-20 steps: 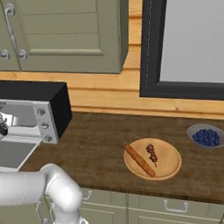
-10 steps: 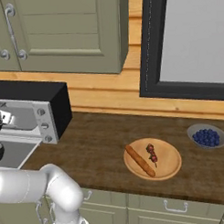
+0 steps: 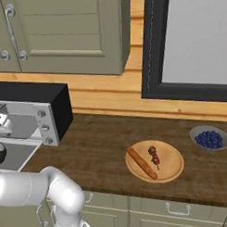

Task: Pick up the kebab skewer and baguette bread, and place them inside the toaster oven. Close the toaster oven door and start by setting the timer.

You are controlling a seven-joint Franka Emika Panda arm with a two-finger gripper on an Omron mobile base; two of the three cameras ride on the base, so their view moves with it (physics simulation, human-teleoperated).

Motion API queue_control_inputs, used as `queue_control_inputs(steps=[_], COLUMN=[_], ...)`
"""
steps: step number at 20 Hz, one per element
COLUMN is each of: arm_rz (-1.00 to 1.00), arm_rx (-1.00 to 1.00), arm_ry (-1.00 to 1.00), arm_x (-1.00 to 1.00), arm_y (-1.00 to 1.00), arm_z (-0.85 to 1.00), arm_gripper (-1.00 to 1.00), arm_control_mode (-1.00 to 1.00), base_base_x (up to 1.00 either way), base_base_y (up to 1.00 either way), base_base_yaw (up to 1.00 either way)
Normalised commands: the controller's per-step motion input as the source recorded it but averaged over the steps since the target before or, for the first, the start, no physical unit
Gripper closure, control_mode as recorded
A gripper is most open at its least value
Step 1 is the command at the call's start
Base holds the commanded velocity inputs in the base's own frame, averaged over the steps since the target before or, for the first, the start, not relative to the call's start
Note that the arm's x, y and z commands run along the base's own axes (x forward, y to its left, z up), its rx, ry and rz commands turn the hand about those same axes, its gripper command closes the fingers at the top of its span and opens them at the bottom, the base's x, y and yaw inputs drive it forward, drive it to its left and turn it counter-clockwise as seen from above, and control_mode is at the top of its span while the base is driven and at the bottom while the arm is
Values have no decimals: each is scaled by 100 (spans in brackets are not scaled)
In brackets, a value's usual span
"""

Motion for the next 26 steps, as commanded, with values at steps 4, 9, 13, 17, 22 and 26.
queue_control_inputs(steps=[4,9,13,17,22,26], arm_rz=[0,0,0,0,-2,0], arm_rx=[0,-1,-1,0,0,0], arm_ry=[26,19,9,-4,-9,-4], arm_x=[-100,-100,-94,-39,-55,-74], arm_y=[0,0,-7,-46,-58,-95], arm_z=[-82,-67,-32,81,64,12], arm_gripper=[-100,-100,-100,-100,-100,-100], arm_control_mode=[-100,-100,-100,-100,-100,-100], base_base_x=[0,0,0,0,0,0], base_base_y=[0,0,0,0,0,0], base_base_yaw=[0,0,0,0,0,0])
